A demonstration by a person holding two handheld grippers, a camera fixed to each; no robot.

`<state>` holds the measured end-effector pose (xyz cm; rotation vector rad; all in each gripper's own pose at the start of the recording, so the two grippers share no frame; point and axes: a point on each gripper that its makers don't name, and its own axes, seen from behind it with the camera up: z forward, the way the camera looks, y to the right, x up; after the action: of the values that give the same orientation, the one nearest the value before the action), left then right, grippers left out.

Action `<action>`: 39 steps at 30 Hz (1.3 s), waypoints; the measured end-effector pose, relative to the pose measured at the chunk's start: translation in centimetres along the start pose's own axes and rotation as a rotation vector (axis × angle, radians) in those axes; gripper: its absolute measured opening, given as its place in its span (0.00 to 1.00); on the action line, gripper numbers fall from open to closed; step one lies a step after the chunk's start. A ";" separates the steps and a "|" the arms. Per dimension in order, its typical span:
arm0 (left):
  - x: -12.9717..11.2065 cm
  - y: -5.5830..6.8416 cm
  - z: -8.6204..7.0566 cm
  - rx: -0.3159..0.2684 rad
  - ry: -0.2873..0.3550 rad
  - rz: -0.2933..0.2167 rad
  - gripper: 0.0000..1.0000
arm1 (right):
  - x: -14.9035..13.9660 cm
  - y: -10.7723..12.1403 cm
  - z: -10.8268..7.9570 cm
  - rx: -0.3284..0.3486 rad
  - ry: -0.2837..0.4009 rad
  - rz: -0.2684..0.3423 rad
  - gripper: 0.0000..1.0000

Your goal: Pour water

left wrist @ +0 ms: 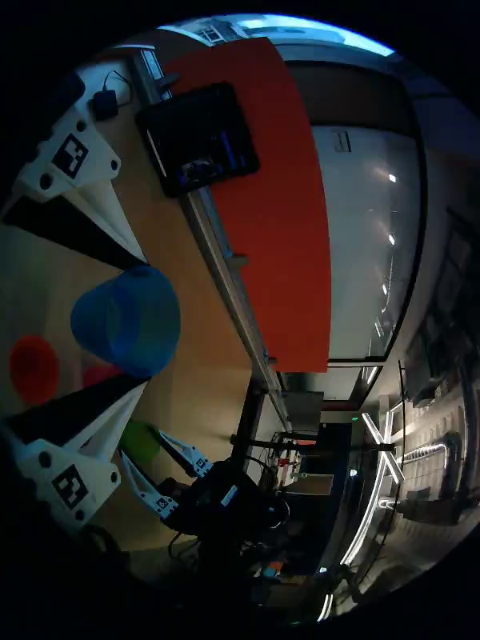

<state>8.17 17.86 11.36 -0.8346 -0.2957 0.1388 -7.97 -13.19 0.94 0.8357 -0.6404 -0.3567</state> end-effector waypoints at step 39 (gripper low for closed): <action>2.7 3.5 -3.7 0.036 0.175 -0.053 0.88 | 12.9 0.5 -7.8 -0.085 0.424 0.060 0.92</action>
<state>11.84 18.19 6.94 -0.7968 -0.1499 0.0206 6.94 -15.27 2.33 0.7782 -0.2531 -0.1425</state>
